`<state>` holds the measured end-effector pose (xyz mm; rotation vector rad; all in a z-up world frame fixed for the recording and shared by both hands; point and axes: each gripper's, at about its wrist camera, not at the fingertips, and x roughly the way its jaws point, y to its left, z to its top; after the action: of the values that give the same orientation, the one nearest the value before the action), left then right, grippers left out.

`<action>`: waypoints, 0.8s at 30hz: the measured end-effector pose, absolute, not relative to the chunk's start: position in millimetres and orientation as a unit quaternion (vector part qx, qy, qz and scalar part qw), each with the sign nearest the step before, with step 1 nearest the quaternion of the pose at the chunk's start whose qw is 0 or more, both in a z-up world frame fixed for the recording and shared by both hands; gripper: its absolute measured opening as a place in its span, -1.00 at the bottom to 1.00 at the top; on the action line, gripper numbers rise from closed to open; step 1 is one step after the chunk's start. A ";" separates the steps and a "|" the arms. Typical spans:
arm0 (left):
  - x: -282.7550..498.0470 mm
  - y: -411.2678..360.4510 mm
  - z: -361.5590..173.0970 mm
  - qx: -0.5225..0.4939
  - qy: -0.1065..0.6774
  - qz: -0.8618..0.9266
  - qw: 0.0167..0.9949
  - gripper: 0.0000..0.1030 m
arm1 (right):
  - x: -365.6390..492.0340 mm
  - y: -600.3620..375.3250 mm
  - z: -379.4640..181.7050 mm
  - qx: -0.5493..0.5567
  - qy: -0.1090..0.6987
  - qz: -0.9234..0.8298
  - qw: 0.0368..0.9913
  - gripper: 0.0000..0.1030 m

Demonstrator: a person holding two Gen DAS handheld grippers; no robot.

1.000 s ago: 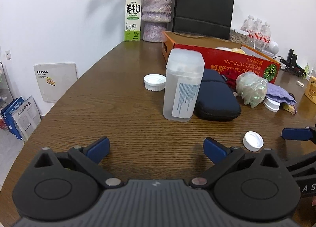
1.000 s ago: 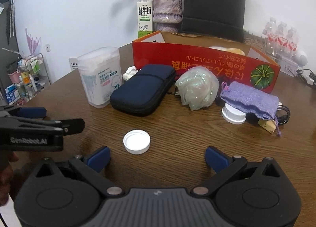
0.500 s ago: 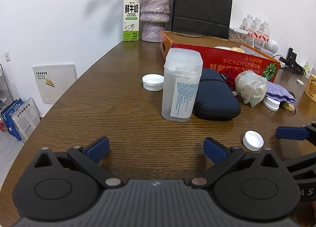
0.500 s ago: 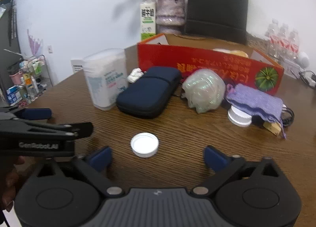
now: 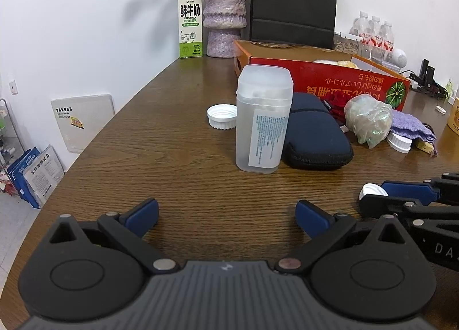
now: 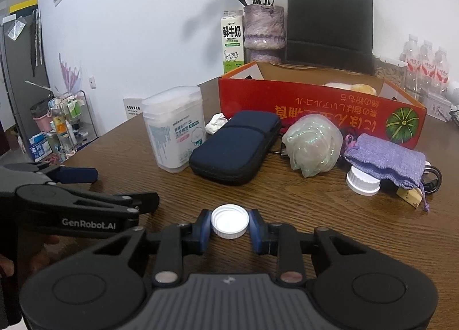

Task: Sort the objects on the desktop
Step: 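Grasp the white plastic container with the left tool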

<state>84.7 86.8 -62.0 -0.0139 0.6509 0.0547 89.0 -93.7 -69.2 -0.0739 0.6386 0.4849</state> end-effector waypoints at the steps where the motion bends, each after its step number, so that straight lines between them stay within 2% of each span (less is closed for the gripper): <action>1: 85.0 86.5 -61.9 -0.007 0.320 0.028 0.947 1.00 | 89.3 -94.9 -69.0 -0.034 0.310 0.236 0.920 -0.47; 24: 131.6 62.4 -37.8 -0.006 0.294 0.023 0.955 1.00 | 117.1 -131.6 -56.0 -0.011 0.280 0.211 0.936 -0.47</action>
<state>131.6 62.4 -37.8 -0.0113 0.5978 0.0476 117.1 -131.6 -56.0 -0.0232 0.5717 0.4317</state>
